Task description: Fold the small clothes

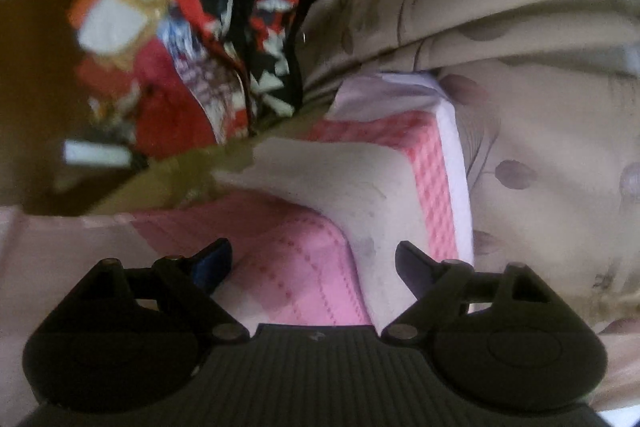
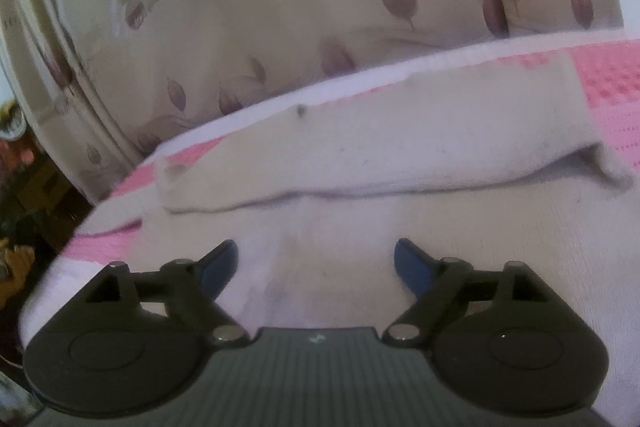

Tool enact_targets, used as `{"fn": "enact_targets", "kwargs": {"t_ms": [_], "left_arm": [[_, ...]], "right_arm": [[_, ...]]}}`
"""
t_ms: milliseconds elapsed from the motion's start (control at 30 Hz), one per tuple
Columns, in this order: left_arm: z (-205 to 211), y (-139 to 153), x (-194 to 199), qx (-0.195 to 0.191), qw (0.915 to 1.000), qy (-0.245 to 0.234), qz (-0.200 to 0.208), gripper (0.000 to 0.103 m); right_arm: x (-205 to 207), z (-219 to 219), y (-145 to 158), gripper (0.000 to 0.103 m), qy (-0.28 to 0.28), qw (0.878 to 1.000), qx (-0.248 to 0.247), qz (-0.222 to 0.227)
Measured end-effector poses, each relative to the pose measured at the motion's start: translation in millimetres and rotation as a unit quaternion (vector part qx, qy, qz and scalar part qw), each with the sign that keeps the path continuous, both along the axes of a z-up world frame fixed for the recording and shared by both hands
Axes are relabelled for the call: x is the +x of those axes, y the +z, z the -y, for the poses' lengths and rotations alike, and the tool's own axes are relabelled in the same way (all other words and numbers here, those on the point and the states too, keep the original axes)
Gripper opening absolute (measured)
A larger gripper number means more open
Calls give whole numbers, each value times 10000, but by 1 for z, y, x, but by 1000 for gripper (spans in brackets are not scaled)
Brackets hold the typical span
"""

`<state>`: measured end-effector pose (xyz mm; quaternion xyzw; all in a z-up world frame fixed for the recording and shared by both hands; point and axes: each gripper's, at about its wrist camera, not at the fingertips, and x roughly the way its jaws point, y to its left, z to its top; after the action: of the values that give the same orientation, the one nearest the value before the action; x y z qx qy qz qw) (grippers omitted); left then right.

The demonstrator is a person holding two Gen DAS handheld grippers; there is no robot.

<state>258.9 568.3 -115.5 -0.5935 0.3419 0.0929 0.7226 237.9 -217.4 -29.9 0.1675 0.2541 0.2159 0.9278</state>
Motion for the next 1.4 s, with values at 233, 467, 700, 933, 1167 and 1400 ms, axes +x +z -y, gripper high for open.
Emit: {"fn": "enact_targets", "kwargs": {"t_ms": [233,467,700,933,1167,1400], "left_arm": [[-8,-16,10,-255,9963,583,574,33],[32,71,0,1206,9810,721,1340,4],[140,183,12,2273,9521,144,2041,4],[307,250,40,2829,9155,-1023,2670,4],[484,233,88,2863,8862,-2435,2710,4],[612,153,131,2740,8585,-3617,2390,5]], "right_arm": [[-2,-11,1,89,-34,9993,-368,61],[-2,-9,0,89,-18,9996,-267,81],[-1,5,-3,89,48,9997,226,111],[-4,34,-9,89,-84,9930,1170,164],[-7,73,-24,92,-519,9707,2342,151],[-9,99,-40,92,-662,9467,3147,212]]}}
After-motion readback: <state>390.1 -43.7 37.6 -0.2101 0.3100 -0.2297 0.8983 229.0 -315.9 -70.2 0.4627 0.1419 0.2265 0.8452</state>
